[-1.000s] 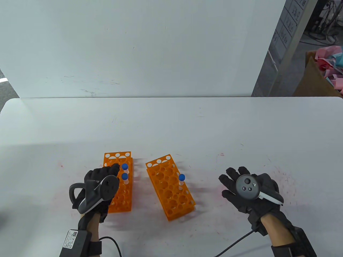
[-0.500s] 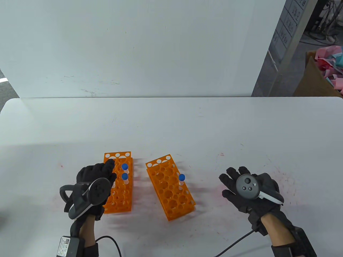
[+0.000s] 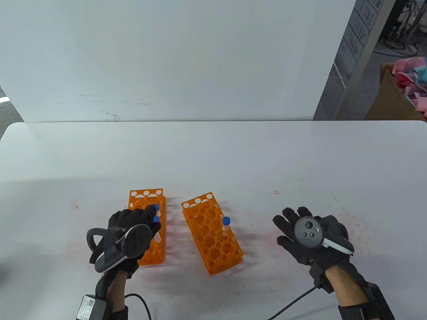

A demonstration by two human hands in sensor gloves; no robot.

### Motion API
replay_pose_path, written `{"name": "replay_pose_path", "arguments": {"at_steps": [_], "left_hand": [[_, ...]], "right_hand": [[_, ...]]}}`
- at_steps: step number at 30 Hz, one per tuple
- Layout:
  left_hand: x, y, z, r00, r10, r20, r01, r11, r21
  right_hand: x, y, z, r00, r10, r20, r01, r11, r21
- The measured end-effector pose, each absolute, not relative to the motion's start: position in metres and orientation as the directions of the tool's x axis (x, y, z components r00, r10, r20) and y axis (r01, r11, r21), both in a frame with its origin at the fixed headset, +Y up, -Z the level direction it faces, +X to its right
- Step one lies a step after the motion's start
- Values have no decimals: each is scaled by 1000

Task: Transfer 4 test tubes between racks (Left hand only)

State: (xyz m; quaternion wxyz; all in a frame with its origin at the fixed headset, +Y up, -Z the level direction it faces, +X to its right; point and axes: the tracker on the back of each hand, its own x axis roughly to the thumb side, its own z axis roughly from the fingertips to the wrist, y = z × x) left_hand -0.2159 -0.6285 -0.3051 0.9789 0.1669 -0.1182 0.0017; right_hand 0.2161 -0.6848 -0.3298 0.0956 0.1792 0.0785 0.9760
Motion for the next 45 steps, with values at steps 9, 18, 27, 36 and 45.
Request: {"name": "replay_pose_path", "arguments": {"at_steps": [9,18,27,36,45], "left_hand": [[-177,-635,-300,919,-24,394,-126,928,350],[-161,-638,-298,901,-55,431,-93,944,315],[-145,-647,-292,864,-39,501,-167,918,359],[-130,-660,-293,835,-54,548,-133,946,297],[-122,-675,-298,820,-64,569,-61,978,199]], "right_hand": [[216,-685,-330,-917,213,338,-152,-969,197],[215,-685,-330,-918,213,335,-149,-967,206],[215,-685,-330,-919,216,329,-150,-965,214],[216,-685,-330,-920,214,329,-147,-965,216],[213,-686,-330,-917,205,342,-133,-966,221]]}}
